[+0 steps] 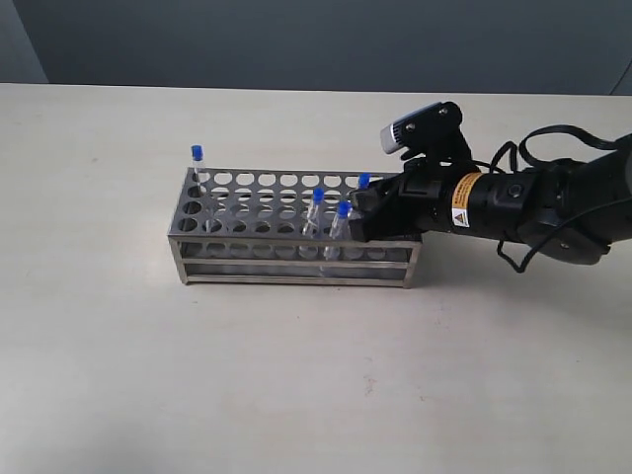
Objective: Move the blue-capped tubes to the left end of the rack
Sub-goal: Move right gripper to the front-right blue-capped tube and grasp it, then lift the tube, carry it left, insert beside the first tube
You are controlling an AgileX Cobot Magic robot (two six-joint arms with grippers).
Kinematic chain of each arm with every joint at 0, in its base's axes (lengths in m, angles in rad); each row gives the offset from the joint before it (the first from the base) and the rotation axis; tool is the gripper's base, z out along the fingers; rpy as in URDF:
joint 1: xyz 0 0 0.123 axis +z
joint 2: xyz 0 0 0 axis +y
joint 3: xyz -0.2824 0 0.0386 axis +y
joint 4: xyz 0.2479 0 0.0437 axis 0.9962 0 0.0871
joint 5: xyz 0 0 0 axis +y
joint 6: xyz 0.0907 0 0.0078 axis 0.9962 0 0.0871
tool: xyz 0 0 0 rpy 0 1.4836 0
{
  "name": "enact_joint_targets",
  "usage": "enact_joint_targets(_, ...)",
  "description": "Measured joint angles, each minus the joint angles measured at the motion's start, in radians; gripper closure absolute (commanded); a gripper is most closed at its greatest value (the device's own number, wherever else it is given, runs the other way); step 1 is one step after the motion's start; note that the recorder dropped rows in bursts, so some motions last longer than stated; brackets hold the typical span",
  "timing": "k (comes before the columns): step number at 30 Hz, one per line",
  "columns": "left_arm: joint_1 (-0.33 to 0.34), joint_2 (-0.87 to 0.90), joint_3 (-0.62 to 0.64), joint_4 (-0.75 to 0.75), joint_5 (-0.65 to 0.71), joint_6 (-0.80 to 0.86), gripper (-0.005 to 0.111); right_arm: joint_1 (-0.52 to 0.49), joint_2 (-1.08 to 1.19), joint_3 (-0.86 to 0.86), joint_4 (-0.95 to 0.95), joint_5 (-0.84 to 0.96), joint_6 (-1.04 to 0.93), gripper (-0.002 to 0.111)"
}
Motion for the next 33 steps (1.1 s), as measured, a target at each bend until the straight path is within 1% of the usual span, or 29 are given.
enact_joint_targets(1,0.000,0.000,0.000,0.000,0.000,0.000,0.106,0.000,0.000,0.000,0.004,0.000,0.001,0.108)
enact_joint_targets(12,0.000,0.000,0.000,0.000,0.000,0.000,0.106,0.000,0.000,0.000,0.008,0.000,0.003,0.109)
enact_joint_targets(17,0.000,0.000,0.000,0.000,0.000,0.000,0.106,0.000,-0.032,0.006,0.008,0.025,0.003,0.109)
enact_joint_targets(24,0.000,0.000,0.000,0.000,0.000,0.000,0.106,0.000,-0.117,0.006,0.014,0.002,-0.004,0.109)
enact_joint_targets(33,0.000,0.000,0.000,0.000,0.000,0.000,0.106,0.000,-0.128,0.006,0.014,0.004,-0.008,0.109)
